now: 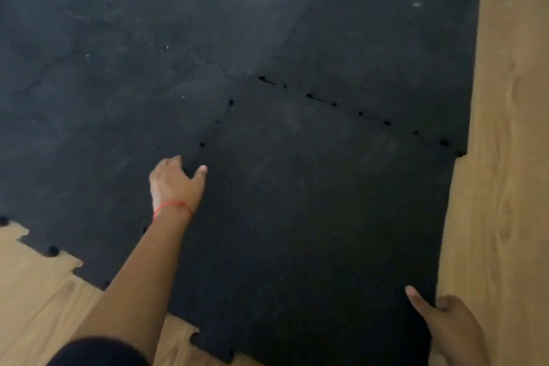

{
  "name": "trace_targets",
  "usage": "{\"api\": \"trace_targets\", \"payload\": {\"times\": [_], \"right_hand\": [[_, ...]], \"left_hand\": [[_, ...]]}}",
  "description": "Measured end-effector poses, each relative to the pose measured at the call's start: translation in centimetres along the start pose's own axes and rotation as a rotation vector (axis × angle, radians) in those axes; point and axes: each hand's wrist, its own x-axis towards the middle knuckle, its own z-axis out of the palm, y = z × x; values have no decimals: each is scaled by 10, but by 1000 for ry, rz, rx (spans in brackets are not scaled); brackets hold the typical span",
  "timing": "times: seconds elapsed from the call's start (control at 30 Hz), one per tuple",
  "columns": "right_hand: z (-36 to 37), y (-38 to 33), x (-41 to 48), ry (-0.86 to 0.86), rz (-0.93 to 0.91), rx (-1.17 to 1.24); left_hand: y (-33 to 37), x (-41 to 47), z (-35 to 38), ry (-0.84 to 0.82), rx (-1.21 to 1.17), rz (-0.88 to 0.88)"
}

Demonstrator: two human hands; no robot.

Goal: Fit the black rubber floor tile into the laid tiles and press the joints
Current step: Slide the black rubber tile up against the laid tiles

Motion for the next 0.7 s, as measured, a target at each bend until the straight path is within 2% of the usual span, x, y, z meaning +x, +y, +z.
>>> {"api": "trace_targets", "payload": {"times": [0.1,0.23,0.33,0.57,0.7], "right_hand": [[-6,-6,6,23,-73,59],[-19,-39,26,82,-117,366],[-31,-69,47,135,-187,458],[-37,-109,71,99,-44,319],[-52,-119,79,-20,52,328]], "left_hand": [[10,13,17,-137,89,-72],[23,43,22,-134,134,-34],[34,59,24,-120,43,-96],[55,83,24,-362,-31,-120],[55,93,15,-423,-281,-212]]}}
